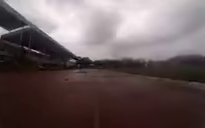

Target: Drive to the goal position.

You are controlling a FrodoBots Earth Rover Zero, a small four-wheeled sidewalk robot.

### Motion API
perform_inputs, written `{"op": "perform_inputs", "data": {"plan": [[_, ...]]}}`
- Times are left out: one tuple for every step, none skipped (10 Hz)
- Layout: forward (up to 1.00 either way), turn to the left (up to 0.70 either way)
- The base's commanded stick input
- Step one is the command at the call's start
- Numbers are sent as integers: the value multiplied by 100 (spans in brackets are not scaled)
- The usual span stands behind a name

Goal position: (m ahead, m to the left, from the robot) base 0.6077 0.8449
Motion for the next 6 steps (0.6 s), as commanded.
{"op": "perform_inputs", "data": {"plan": [[50,0],[50,0],[50,0],[50,0],[50,0],[50,0]]}}
